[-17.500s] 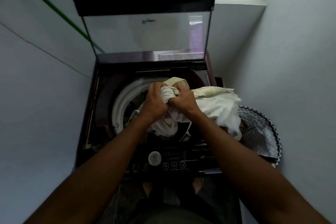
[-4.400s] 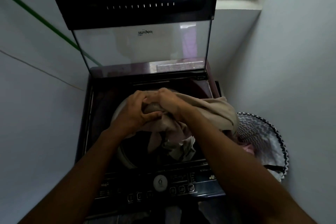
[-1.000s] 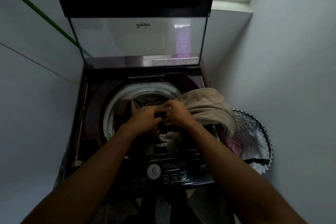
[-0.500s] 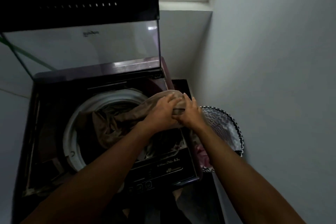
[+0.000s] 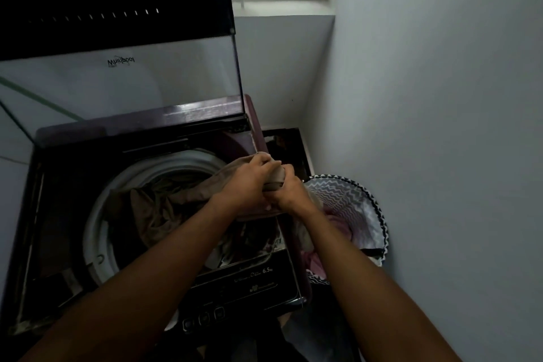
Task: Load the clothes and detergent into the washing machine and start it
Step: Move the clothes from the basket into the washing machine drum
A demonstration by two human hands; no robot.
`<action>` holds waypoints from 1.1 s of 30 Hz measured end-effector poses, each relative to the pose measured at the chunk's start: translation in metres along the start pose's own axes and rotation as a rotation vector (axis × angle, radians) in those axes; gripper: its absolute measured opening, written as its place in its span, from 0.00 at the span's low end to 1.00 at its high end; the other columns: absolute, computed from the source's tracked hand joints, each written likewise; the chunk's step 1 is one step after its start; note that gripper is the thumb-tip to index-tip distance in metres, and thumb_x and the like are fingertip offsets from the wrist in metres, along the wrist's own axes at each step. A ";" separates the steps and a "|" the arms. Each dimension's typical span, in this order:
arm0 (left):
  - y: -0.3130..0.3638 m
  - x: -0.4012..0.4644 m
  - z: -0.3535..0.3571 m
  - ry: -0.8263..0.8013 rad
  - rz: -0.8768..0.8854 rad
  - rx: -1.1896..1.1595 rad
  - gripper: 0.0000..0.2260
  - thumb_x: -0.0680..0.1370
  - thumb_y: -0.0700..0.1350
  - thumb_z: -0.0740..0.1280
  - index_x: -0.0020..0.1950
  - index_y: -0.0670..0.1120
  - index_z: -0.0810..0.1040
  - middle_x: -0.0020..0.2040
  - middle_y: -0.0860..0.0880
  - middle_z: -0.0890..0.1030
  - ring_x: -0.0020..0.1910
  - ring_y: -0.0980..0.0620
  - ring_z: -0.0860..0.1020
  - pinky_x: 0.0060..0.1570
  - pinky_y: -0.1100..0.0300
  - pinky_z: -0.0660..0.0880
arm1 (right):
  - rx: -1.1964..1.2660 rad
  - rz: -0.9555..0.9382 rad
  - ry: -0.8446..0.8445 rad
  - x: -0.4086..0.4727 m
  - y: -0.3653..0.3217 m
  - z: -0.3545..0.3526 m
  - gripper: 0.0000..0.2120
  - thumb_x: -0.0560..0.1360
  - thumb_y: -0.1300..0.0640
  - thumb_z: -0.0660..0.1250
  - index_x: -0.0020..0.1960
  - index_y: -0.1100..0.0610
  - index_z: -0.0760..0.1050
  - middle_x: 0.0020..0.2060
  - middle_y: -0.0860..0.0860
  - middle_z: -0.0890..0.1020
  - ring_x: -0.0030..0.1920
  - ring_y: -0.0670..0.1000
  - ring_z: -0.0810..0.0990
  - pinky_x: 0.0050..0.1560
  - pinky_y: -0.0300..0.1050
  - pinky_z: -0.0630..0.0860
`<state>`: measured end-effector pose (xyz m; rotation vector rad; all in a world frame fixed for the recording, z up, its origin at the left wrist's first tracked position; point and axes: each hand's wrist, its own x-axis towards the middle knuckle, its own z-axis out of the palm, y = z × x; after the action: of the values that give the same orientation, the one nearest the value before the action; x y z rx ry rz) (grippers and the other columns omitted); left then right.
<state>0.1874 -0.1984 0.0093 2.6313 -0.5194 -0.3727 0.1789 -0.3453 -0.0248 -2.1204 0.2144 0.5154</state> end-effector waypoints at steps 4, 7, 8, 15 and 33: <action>-0.004 -0.001 0.005 0.080 0.002 -0.043 0.44 0.60 0.51 0.80 0.74 0.54 0.68 0.69 0.50 0.68 0.64 0.46 0.73 0.62 0.53 0.73 | -0.273 -0.093 0.174 -0.004 -0.008 0.009 0.24 0.69 0.51 0.72 0.61 0.53 0.66 0.46 0.53 0.80 0.45 0.55 0.79 0.40 0.44 0.69; -0.009 -0.005 0.006 0.158 -0.010 -0.156 0.38 0.62 0.52 0.80 0.69 0.52 0.71 0.65 0.51 0.71 0.61 0.48 0.74 0.60 0.54 0.75 | -0.395 -0.168 0.257 -0.010 -0.020 0.011 0.13 0.74 0.56 0.67 0.57 0.54 0.70 0.48 0.55 0.82 0.48 0.57 0.80 0.42 0.44 0.68; -0.011 -0.008 0.007 0.195 -0.018 -0.209 0.35 0.62 0.51 0.80 0.67 0.51 0.72 0.63 0.51 0.72 0.60 0.48 0.75 0.58 0.55 0.74 | -0.392 -0.197 0.274 -0.012 -0.026 0.011 0.11 0.74 0.59 0.66 0.56 0.55 0.71 0.48 0.55 0.82 0.48 0.57 0.80 0.42 0.44 0.68; -0.011 -0.046 0.003 0.679 -0.189 -0.456 0.20 0.67 0.45 0.74 0.57 0.49 0.75 0.54 0.52 0.75 0.53 0.52 0.73 0.54 0.61 0.69 | -0.176 -0.439 0.330 -0.016 -0.075 0.034 0.11 0.62 0.64 0.65 0.42 0.54 0.75 0.34 0.52 0.80 0.37 0.52 0.76 0.36 0.41 0.67; -0.142 -0.167 0.008 0.502 -0.572 -0.125 0.36 0.76 0.48 0.70 0.78 0.46 0.56 0.73 0.44 0.62 0.69 0.43 0.64 0.67 0.49 0.68 | -0.090 -0.369 -0.225 -0.033 -0.130 0.199 0.12 0.68 0.62 0.70 0.50 0.54 0.73 0.44 0.51 0.80 0.46 0.53 0.80 0.43 0.44 0.73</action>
<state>0.0779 -0.0135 -0.0332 2.5692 0.4113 0.0983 0.1382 -0.1093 -0.0117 -2.1026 -0.3284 0.5434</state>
